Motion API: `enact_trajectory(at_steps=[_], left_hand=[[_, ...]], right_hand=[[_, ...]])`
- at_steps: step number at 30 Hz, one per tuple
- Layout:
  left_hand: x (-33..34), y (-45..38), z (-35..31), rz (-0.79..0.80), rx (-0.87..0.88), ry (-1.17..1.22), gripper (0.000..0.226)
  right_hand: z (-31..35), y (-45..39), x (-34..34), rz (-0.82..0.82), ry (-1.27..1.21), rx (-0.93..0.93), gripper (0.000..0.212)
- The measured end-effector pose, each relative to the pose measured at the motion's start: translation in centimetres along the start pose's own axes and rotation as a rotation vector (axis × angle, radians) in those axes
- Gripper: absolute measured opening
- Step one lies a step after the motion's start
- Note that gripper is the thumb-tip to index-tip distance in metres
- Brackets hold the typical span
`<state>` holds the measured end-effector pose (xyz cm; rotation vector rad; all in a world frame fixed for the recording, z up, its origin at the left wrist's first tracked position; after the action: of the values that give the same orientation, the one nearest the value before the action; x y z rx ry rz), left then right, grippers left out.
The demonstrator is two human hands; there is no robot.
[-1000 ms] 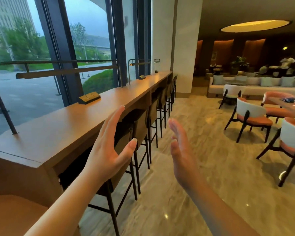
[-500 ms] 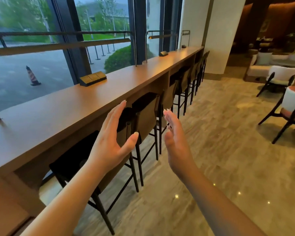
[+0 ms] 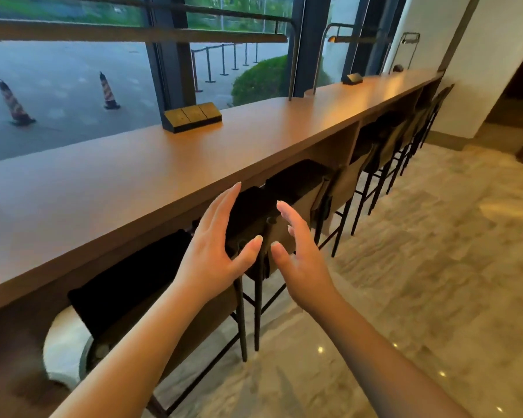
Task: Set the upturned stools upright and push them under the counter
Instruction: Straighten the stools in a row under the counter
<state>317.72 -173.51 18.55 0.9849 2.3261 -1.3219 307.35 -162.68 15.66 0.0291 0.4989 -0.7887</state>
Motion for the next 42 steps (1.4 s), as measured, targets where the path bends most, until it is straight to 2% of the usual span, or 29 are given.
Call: enact_trajectory(at_steps=[7,17,23,26,31,34,42], left_hand=[[2.0,-4.8,6.9,0.017,-0.110,-0.130,0.083],[8.9,-4.8,15.8,0.111,-0.324,-0.368,0.084],[15.8,-3.5,17.8,0.158,-0.506,-0.440,0.087],[17.6,-2.5,18.6,0.202,-0.576,-0.506,0.087],[19.7,-0.4,21.1,0.322,-0.710,-0.596,0.085],[20.6,0.8,22.5,0.420,-0.759,-0.678,0.074],[20.4,0.8,24.7,0.429,-0.783,-0.840,0.052]], right_hand=[[-3.2,-11.0,2.1,0.081,-0.019,-0.025,0.074],[-11.9,-22.9,6.1,0.431,-0.007,-0.093,0.067],[-18.9,-26.9,7.1,0.686,0.203,-0.127,0.066],[-21.4,-27.8,8.0,0.759,0.349,-0.165,0.062],[-22.6,-28.1,9.5,0.771,0.501,-0.332,0.058],[-23.1,-28.2,10.5,0.759,0.622,-0.420,0.056],[-22.8,-28.3,10.6,0.706,0.738,-0.550,0.039]])
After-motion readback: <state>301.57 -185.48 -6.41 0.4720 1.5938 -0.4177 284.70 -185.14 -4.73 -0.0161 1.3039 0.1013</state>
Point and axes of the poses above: each hand's wrist, its own y-axis away from the middle knuckle, its own x-axis out of the palm, z = x × y, the point moved 9 cm from there along -y, towards the middle knuckle, and after that the axes turned 14 degrees about x, right-handed, at the moved point
